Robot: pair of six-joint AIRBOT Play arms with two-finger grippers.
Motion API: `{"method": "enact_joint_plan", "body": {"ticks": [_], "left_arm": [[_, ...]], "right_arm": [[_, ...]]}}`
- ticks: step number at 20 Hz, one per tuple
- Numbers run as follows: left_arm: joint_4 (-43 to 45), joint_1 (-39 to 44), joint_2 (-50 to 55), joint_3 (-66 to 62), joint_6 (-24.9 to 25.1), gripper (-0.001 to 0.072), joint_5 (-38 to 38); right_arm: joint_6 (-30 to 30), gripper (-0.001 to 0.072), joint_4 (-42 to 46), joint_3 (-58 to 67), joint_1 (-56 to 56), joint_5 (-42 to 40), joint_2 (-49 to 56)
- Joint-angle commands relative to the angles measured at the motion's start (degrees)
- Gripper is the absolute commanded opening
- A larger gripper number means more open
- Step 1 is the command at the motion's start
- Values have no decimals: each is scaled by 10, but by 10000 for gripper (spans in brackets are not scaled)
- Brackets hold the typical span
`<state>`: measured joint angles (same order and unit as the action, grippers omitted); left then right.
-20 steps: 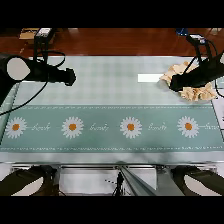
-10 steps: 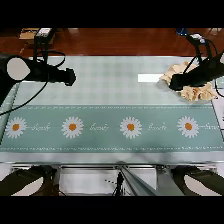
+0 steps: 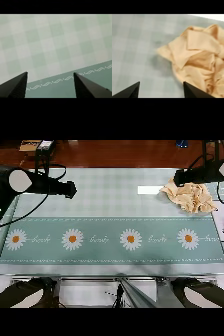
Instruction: Fold the shirts.
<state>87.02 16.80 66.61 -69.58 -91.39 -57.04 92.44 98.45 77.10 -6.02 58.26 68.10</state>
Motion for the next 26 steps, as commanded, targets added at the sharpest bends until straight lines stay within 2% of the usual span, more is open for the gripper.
{"method": "enact_joint_plan", "body": {"ticks": [1,3,6,9,13,18,21,22,24,26], "left_arm": [[0,1,12,0,0,706,-6],[3,1,18,0,22,706,-4],[11,-1,32,0,84,706,-2],[11,-1,35,0,84,705,-2],[11,-1,35,0,84,705,-2],[10,0,35,0,84,706,1],[10,0,35,0,84,705,1],[10,0,35,0,84,705,1],[11,0,35,0,84,705,1],[11,-1,35,-4,85,705,0]], "right_arm": [[157,580,199,0,16,-103,17],[201,580,203,0,61,-106,46],[207,581,134,0,144,-97,100],[207,583,46,0,215,-95,153],[206,583,-17,0,260,-129,214],[197,583,-58,0,246,-206,287],[193,579,-66,0,224,-215,325],[193,506,-66,0,215,-214,335],[193,26,-68,1,202,-207,336],[156,29,-67,6,194,-199,305]]}}
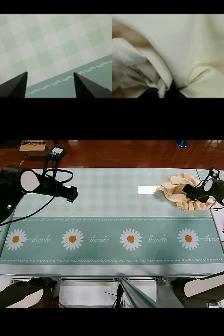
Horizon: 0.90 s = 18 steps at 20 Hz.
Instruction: Fold the shirts.
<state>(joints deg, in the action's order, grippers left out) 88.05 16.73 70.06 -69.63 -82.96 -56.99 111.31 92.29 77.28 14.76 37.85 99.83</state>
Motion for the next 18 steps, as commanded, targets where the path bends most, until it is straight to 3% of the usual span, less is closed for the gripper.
{"method": "enact_joint_plan", "body": {"ticks": [1,6,10,14,18], "left_arm": [[0,0,-1,-10,0,705,-1],[0,0,-12,-137,0,705,-32],[0,3,-42,-293,-1,705,-117],[-2,4,-111,-359,-2,705,-184],[-1,4,-162,-359,-17,705,-278]], "right_arm": [[-67,28,-6,11,-14,10,-38],[-179,28,-45,53,-14,29,-250],[-235,28,-184,81,-14,26,-442],[-257,27,-331,81,-14,55,-587],[-258,27,-438,81,-14,178,-623]]}}
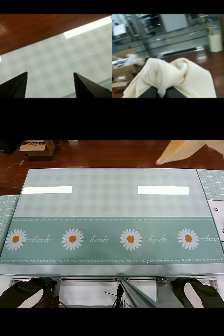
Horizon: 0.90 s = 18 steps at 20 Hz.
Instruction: Fold the shirts.
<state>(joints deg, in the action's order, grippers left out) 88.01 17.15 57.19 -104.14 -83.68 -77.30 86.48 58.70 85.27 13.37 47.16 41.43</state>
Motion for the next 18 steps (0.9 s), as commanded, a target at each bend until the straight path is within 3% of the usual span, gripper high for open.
{"method": "enact_joint_plan", "body": {"ticks": [1,4,9,12,15,18], "left_arm": [[-1,0,-33,-14,-10,705,-103],[-1,0,-32,14,-10,704,-127],[-1,0,-29,150,-13,704,-117],[-1,0,-29,235,-41,704,-117],[-1,0,-29,301,-43,704,-106],[-13,0,-29,361,-43,704,-60]], "right_arm": [[-13,27,-122,1,0,131,-30],[-20,27,-131,0,-13,222,21],[-21,28,30,-3,-282,181,160],[-11,28,138,-3,-436,147,268],[2,28,216,-3,-514,159,370],[12,29,262,-3,-522,183,435]]}}
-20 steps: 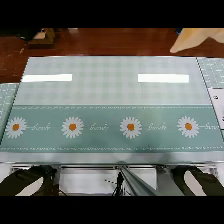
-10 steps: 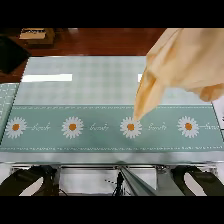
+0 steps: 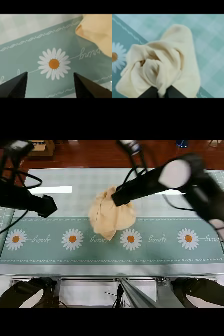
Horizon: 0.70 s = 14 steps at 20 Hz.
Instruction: Fold the shirts.
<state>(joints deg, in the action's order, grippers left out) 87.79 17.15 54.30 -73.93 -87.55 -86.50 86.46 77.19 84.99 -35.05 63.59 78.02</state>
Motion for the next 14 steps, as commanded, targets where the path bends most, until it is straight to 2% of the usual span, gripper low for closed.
{"method": "enact_joint_plan", "body": {"ticks": [1,3,5,8,12,14], "left_arm": [[-27,0,0,80,-7,704,56],[-80,0,0,122,-6,704,113],[-135,0,0,162,-6,704,178],[-154,0,1,206,-3,704,239],[-154,-1,29,233,31,704,245],[-154,-1,55,242,60,704,255]], "right_arm": [[21,28,97,0,-33,25,83],[30,56,108,0,-16,27,99],[28,362,83,0,6,23,103],[10,478,77,0,36,42,78],[3,487,151,0,114,64,12],[3,488,153,0,186,78,-9]]}}
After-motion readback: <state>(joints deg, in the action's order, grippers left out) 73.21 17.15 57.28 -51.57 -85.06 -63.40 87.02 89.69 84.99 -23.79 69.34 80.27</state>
